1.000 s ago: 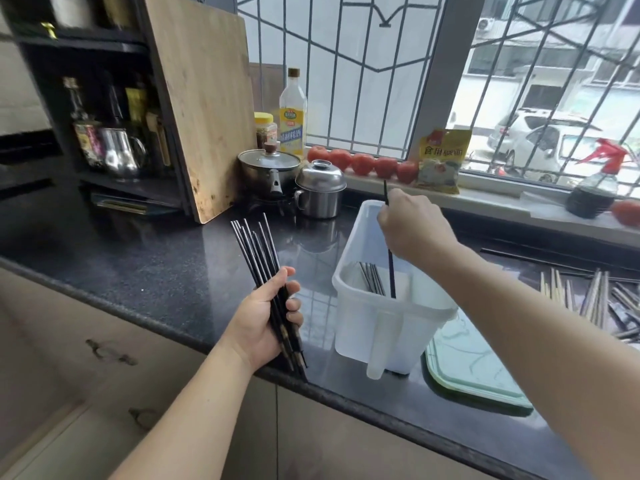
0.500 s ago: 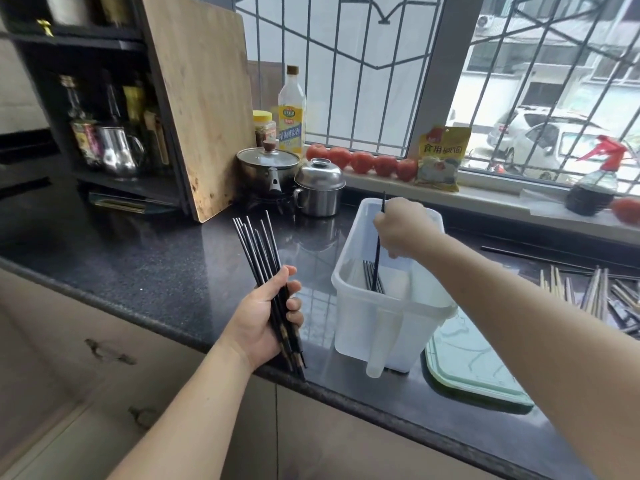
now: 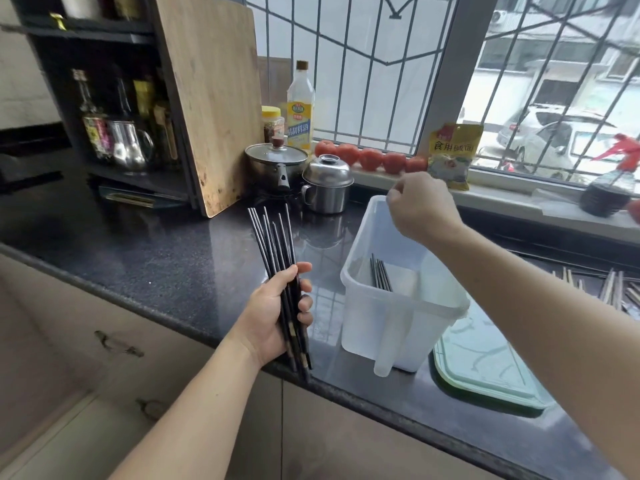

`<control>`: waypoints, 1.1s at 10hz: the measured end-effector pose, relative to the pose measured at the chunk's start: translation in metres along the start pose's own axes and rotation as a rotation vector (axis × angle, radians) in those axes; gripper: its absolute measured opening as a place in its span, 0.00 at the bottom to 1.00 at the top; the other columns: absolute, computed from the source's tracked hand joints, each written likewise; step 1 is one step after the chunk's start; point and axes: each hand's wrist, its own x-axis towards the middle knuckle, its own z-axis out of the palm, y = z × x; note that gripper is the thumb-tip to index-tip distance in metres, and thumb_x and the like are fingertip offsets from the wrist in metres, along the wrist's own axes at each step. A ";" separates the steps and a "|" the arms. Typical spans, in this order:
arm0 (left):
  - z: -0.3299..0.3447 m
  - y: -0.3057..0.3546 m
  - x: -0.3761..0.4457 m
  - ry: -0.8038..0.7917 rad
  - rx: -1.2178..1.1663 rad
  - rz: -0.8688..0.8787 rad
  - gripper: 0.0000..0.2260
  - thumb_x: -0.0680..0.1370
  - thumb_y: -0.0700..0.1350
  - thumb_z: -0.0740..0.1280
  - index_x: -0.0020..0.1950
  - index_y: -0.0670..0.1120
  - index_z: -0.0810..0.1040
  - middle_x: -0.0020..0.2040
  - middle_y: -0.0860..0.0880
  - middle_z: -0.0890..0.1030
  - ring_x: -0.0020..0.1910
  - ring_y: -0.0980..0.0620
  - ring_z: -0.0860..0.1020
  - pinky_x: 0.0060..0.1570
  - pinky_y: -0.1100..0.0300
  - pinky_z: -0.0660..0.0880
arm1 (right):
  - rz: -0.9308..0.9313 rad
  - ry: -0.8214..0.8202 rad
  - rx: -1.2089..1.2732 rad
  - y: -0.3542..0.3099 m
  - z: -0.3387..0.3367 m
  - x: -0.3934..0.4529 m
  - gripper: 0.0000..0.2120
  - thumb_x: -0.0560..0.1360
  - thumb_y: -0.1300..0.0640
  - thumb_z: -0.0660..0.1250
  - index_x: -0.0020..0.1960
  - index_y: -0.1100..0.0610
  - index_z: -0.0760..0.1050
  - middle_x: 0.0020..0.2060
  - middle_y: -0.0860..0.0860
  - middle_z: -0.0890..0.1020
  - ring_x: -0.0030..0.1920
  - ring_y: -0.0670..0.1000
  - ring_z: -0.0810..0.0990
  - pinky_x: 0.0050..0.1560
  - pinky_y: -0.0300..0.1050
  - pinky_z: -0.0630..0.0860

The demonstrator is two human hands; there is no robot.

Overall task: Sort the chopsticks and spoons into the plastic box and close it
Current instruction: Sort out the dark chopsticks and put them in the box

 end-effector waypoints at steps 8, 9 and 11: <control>0.000 0.001 -0.002 -0.017 -0.038 -0.014 0.09 0.84 0.47 0.62 0.60 0.45 0.77 0.38 0.50 0.76 0.28 0.56 0.70 0.25 0.66 0.67 | 0.214 -0.879 -0.290 0.012 0.043 -0.011 0.10 0.78 0.63 0.67 0.41 0.63 0.83 0.28 0.52 0.83 0.31 0.49 0.84 0.36 0.39 0.82; 0.000 0.001 -0.002 -0.018 -0.047 -0.018 0.09 0.84 0.47 0.63 0.61 0.45 0.77 0.38 0.50 0.76 0.27 0.57 0.70 0.25 0.66 0.67 | 0.166 -0.781 -0.339 0.012 0.038 -0.006 0.17 0.81 0.60 0.65 0.34 0.56 0.76 0.29 0.48 0.82 0.26 0.43 0.78 0.34 0.31 0.71; 0.001 0.002 -0.003 -0.025 -0.052 -0.020 0.09 0.84 0.47 0.62 0.61 0.45 0.76 0.37 0.51 0.76 0.27 0.57 0.70 0.24 0.66 0.66 | 0.229 -0.972 -0.349 0.016 0.046 -0.014 0.05 0.76 0.67 0.67 0.46 0.67 0.81 0.39 0.59 0.84 0.32 0.54 0.83 0.39 0.44 0.84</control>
